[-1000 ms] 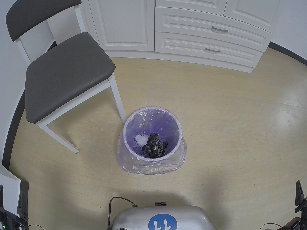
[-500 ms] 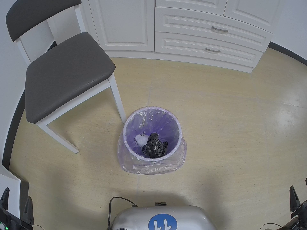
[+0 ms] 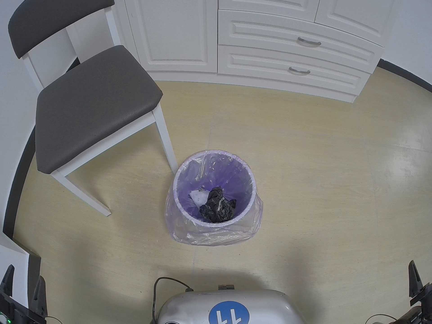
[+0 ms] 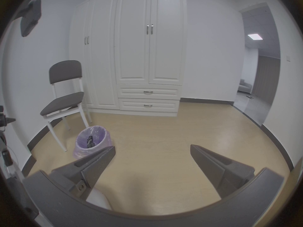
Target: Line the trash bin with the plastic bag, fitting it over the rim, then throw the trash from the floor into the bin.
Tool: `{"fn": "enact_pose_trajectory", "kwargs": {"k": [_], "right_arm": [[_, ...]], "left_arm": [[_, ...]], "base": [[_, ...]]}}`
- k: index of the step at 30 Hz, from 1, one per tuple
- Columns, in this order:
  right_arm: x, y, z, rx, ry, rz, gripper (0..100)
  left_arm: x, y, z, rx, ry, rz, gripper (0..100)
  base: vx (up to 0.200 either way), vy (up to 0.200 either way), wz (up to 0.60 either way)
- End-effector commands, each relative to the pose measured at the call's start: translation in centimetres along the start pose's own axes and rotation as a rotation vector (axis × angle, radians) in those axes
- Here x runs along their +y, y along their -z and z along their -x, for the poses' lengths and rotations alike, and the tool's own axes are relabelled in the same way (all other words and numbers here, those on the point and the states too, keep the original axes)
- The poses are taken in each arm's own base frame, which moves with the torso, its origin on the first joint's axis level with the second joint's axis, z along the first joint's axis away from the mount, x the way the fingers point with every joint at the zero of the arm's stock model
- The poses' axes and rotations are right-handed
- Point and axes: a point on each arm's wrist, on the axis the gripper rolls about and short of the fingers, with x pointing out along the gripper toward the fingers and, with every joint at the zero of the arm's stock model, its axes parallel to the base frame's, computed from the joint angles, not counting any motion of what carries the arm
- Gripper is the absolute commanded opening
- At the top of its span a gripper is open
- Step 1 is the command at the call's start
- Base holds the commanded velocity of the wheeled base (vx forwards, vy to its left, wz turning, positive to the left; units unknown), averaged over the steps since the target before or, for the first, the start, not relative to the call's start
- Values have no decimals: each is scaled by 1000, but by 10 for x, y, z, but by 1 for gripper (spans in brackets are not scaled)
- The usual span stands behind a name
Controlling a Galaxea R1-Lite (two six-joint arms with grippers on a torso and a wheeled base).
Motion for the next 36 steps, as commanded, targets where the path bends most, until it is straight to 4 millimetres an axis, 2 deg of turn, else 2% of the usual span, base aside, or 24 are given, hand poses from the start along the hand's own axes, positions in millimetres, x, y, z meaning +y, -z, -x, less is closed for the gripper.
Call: {"fn": "enact_pose_trajectory", "kwargs": {"k": [1, 6, 11, 18, 22, 36], "right_arm": [[0, 6, 0, 8, 19, -26, 100], [-4, 6, 1, 4, 183, -49, 100], [-2, 6, 0, 4, 95, -48, 100], [-2, 6, 0, 6, 75, -8, 100], [-1, 6, 0, 7, 28, 61, 100], [1, 6, 0, 7, -49, 67, 100]], "left_arm": [[0, 2, 1, -15, 0, 4, 100], [0, 1, 0, -26, -1, 23, 100], [0, 2, 0, -23, -7, -60, 100], [-2, 1, 0, -46, 93, -176, 100], [-3, 0, 0, -49, 137, -177, 100], [-3, 1, 0, -37, 129, -125, 100]], "base": [[0, 0, 0], [0, 0, 0], [0, 0, 0], [0, 0, 0], [0, 0, 0], [0, 0, 0]]}}
